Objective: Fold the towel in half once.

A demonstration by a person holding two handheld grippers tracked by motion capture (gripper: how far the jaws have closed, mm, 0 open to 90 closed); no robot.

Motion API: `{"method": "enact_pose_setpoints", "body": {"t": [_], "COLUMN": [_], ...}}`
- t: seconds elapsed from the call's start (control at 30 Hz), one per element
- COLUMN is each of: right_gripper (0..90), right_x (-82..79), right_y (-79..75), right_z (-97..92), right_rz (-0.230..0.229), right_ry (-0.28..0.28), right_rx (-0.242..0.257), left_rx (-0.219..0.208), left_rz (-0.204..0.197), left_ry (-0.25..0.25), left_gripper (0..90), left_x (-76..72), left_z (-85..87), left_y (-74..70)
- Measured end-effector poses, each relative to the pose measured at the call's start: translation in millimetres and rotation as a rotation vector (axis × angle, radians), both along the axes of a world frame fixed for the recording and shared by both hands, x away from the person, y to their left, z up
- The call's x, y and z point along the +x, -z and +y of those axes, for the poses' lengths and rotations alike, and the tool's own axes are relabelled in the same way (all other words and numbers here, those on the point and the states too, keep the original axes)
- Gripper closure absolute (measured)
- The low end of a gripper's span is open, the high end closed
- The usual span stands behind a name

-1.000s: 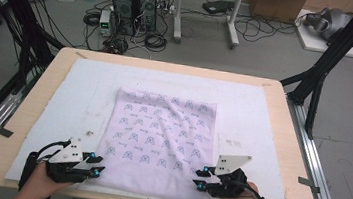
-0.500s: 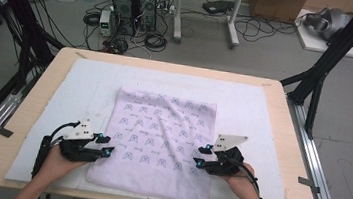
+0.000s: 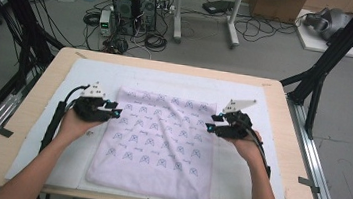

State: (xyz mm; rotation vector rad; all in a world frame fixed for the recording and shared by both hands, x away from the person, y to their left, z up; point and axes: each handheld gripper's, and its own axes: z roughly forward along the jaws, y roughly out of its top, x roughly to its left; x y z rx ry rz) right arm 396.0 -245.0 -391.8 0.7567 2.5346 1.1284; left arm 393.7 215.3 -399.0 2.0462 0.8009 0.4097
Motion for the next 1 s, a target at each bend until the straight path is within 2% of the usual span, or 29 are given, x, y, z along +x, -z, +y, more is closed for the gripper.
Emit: {"method": "enact_pose_setpoints", "body": {"t": [0.03, 0.13, 0.2, 0.27, 0.37, 0.43, 0.47, 0.5, 0.57, 0.6, 0.63, 0.67, 0.73, 0.83, 0.87, 0.9, 1.0], "right_gripper": [54.8, 54.1, 52.8, 50.6, 49.3, 49.5, 52.2, 59.0, 76.9, 83.5, 86.5, 87.1, 87.3, 87.1, 86.2, 83.1, 74.8], "right_x": [10.1, 37.2, 52.1, 60.7, 69.3, 73.0, 74.2, 75.1, 75.3, 74.5, 73.4, 71.6, 67.8, 57.1, 54.5, 51.2, 47.0], "right_y": [-1.6, -4.4, -3.8, -2.1, 3.2, 8.4, 11.4, 13.6, 15.5, 15.4, 14.7, 13.5, 11.0, 9.9, 11.2, 14.7, 24.0], "right_z": [-0.1, 1.9, 2.5, 1.7, 0.1, -1.8, -1.8, -1.3, 0.1, 1.7, 3.2, 4.4, 5.8, 4.8, 4.8, 4.6, 3.5], "right_rz": [-0.005, -0.016, -0.002, -0.002, -0.008, 0.013, 0.024, 0.044, 0.063, 0.072, 0.074, 0.083, 0.071, 0.062, 0.067, 0.087, 0.172], "right_ry": [0.009, 0.039, 0.052, 0.053, 0.041, 0.047, 0.052, 0.052, 0.047, 0.048, 0.042, 0.036, 0.026, 0.015, 0.012, 0.002, -0.017], "right_rx": [-0.001, -0.014, -0.037, -0.049, -0.061, -0.048, -0.050, -0.056, -0.058, -0.067, -0.075, -0.073, -0.090, -0.067, -0.075, -0.087, -0.130], "left_rx": [-0.006, 0.019, 0.036, 0.048, 0.068, 0.078, 0.093, 0.099, 0.123, 0.122, 0.108, 0.102, 0.094, 0.086, 0.090, 0.101, 0.132], "left_rz": [-0.006, -0.002, 0.007, 0.006, 0.033, 0.065, 0.086, 0.102, 0.133, 0.117, 0.106, 0.101, 0.095, 0.092, 0.099, 0.111, 0.151], "left_ry": [-0.007, -0.011, -0.030, -0.064, -0.092, -0.099, -0.093, -0.087, -0.053, -0.050, -0.046, -0.047, -0.037, -0.018, -0.005, 0.004, 0.020], "left_gripper": [63.2, 64.8, 64.5, 61.9, 54.2, 49.0, 48.9, 52.4, 72.0, 80.5, 82.8, 83.2, 83.3, 83.3, 82.9, 81.8, 68.5], "left_x": [9.5, 37.1, 53.7, 66.1, 79.3, 83.7, 85.0, 85.3, 84.5, 81.8, 79.1, 77.1, 71.2, 59.2, 54.7, 52.0, 47.6], "left_z": [-2.4, -8.7, -9.2, -7.1, -3.1, -1.5, -1.6, -2.1, -2.6, -2.1, -0.8, 0.2, 4.6, 8.7, 9.2, 9.2, 9.7], "left_y": [-1.4, -6.1, -7.1, -4.8, 4.2, 12.4, 16.3, 19.2, 23.5, 23.3, 22.2, 21.3, 19.4, 21.1, 23.4, 25.5, 27.5]}}
